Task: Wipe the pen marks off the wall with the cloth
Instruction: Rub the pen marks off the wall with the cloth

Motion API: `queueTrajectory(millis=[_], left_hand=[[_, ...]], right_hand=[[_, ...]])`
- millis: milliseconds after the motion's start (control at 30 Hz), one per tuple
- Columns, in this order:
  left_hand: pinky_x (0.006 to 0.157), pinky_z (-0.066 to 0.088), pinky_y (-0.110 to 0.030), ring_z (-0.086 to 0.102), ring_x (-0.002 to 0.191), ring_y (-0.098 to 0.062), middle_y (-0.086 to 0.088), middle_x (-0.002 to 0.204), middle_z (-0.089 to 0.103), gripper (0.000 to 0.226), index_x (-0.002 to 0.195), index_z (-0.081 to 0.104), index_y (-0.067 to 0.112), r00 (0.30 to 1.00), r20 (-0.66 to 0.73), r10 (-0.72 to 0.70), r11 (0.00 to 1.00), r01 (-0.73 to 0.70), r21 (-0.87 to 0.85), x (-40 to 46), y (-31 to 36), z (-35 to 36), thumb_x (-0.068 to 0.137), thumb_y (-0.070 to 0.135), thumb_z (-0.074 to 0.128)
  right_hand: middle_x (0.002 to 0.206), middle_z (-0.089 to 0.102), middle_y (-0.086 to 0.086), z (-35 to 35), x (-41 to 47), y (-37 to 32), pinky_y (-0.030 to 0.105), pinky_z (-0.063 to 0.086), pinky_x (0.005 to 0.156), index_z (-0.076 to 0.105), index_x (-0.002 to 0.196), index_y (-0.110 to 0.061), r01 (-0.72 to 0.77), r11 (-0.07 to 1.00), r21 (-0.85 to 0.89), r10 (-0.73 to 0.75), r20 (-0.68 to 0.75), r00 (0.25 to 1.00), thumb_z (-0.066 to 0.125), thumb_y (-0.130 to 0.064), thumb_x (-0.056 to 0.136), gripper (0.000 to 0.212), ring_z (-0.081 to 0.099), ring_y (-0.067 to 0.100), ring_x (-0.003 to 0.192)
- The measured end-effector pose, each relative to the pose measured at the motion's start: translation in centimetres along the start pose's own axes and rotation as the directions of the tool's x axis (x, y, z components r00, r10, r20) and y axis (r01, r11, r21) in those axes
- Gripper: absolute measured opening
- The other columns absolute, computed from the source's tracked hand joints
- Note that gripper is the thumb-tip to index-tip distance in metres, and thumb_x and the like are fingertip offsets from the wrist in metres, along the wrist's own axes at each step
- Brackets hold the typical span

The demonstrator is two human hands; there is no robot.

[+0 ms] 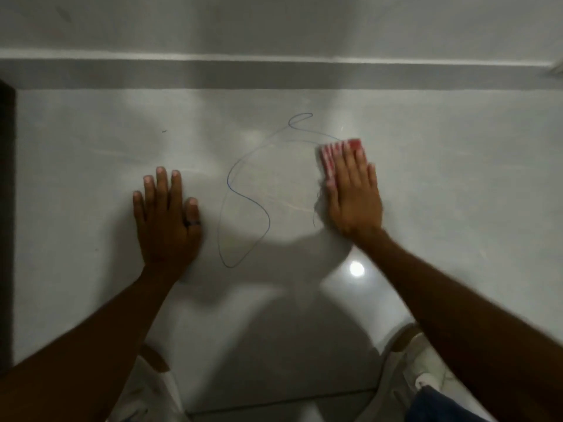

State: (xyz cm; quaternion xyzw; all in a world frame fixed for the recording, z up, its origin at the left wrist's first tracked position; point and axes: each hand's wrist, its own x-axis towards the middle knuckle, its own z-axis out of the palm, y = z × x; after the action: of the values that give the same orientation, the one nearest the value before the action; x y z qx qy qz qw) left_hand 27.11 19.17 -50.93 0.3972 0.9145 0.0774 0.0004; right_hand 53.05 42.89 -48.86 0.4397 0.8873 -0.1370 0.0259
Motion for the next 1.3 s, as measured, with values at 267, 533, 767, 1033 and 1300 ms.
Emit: queueTrajectory(millis=[267,533,767,1033,1300], left_hand=[[0.134,0.018,-0.055,0.025,0.164,-0.035,-0.014,0.176,0.030,0.059,0.167,0.032,0.017,1.000,-0.015,-0.005,1.000,0.005,-0.002,0.0,0.3,-0.3,0.113,0.040,0.028],[0.135,0.019,-0.056,0.025,0.164,-0.035,-0.014,0.176,0.029,0.060,0.167,0.033,0.014,1.000,-0.005,-0.003,1.000,0.003,-0.013,0.1,0.3,-0.3,0.112,0.037,0.032],[0.134,0.020,-0.056,0.025,0.164,-0.036,-0.014,0.175,0.030,0.060,0.167,0.032,0.015,1.000,0.001,-0.008,1.000,0.008,-0.004,0.1,0.2,-0.4,0.112,0.039,0.031],[0.133,0.021,-0.056,0.028,0.163,-0.037,-0.015,0.175,0.031,0.061,0.167,0.034,0.015,1.000,-0.001,-0.013,1.000,0.013,0.008,0.2,0.3,-0.5,0.111,0.038,0.033],[0.134,0.021,-0.055,0.028,0.163,-0.035,-0.013,0.175,0.031,0.060,0.167,0.034,0.015,1.000,0.000,-0.015,1.000,0.015,0.023,0.2,0.2,-0.3,0.112,0.039,0.032]], right_hand=[[0.181,0.004,0.007,-0.8,0.9,-3.0,0.053,0.010,0.136,0.009,0.170,-0.023,-0.031,1.000,-0.001,0.031,0.004,1.000,0.020,-0.042,0.110,0.064,-0.001,0.028,0.168],[0.178,0.023,0.006,2.2,-10.2,-4.8,0.052,0.023,0.132,0.027,0.167,-0.023,0.346,0.938,-0.027,-0.337,0.173,0.926,0.024,-0.047,0.110,0.063,0.012,0.025,0.167],[0.181,0.008,0.006,-1.8,8.4,-4.8,0.053,0.006,0.137,0.009,0.170,-0.021,0.018,1.000,0.020,-0.018,0.025,1.000,0.017,-0.047,0.110,0.066,0.001,0.026,0.168],[0.179,0.017,0.011,0.0,3.9,-8.8,0.053,0.012,0.137,0.019,0.169,-0.016,0.556,0.829,-0.057,-0.536,0.198,0.820,0.020,-0.047,0.108,0.068,0.010,0.031,0.167],[0.180,0.012,0.008,-0.8,9.5,-10.1,0.051,0.003,0.137,0.013,0.169,-0.020,0.012,0.999,0.032,-0.012,0.009,1.000,0.015,-0.048,0.109,0.067,0.004,0.028,0.168]])
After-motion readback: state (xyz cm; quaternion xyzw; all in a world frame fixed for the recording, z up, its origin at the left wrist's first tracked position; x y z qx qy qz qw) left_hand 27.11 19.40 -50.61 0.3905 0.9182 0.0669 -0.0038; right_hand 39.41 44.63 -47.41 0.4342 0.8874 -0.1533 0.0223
